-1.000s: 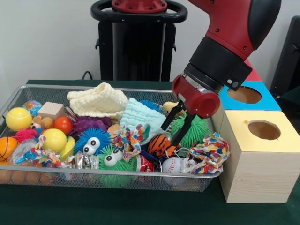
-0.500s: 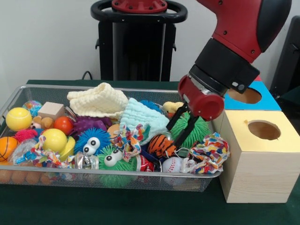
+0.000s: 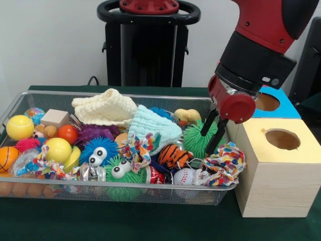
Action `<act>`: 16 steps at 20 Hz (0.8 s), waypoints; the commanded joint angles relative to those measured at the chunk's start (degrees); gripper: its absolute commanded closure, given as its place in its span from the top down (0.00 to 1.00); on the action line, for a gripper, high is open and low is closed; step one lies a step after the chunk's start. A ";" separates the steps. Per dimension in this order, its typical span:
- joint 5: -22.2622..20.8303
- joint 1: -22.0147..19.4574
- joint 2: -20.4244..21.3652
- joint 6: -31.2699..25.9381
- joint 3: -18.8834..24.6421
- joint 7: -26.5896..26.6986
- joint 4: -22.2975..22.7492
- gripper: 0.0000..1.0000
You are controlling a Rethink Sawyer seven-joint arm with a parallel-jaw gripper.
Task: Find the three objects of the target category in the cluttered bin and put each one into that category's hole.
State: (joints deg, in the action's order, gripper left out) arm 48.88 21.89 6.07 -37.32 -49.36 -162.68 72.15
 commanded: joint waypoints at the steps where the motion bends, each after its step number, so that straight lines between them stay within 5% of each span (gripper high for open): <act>1: 3.40 -3.76 4.40 -4.73 12.77 -10.75 0.26 1.00; 16: 5.62 -4.03 5.42 11.65 17.41 -10.79 3.63 1.00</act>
State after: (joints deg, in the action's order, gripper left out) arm 51.73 19.57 11.14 -31.57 -42.67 -162.68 72.41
